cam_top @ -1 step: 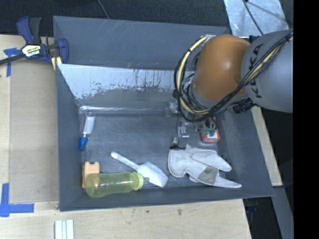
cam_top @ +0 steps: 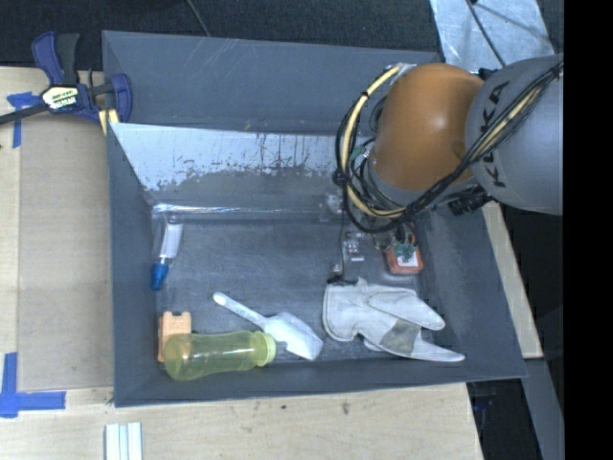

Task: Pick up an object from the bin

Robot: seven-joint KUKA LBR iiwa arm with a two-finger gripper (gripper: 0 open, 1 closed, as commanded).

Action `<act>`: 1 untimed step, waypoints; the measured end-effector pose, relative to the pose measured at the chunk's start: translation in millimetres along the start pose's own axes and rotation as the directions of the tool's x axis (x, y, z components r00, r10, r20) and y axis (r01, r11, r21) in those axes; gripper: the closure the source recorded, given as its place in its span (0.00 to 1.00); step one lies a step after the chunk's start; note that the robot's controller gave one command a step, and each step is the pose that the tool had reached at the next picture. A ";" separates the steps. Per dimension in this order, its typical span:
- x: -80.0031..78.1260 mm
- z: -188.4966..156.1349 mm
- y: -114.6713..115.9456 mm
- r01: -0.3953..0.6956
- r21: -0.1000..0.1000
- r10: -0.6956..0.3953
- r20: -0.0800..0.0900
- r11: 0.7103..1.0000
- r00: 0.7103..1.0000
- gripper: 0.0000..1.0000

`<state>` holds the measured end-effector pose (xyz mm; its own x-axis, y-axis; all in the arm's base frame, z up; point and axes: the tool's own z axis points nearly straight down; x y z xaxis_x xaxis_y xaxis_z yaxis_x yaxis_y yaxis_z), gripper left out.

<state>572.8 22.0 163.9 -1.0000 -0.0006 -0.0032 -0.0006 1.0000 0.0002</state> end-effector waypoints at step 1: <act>14.7 34.3 -31.8 -0.003 -0.001 0.003 0.007 1.000 1.000 0.00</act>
Offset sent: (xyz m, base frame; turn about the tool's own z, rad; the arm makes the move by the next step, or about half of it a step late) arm -0.0209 -0.0271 -0.0456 -0.0243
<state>558.2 -9.8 129.5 -1.0000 0.0021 -0.0098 0.0021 1.0000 0.0013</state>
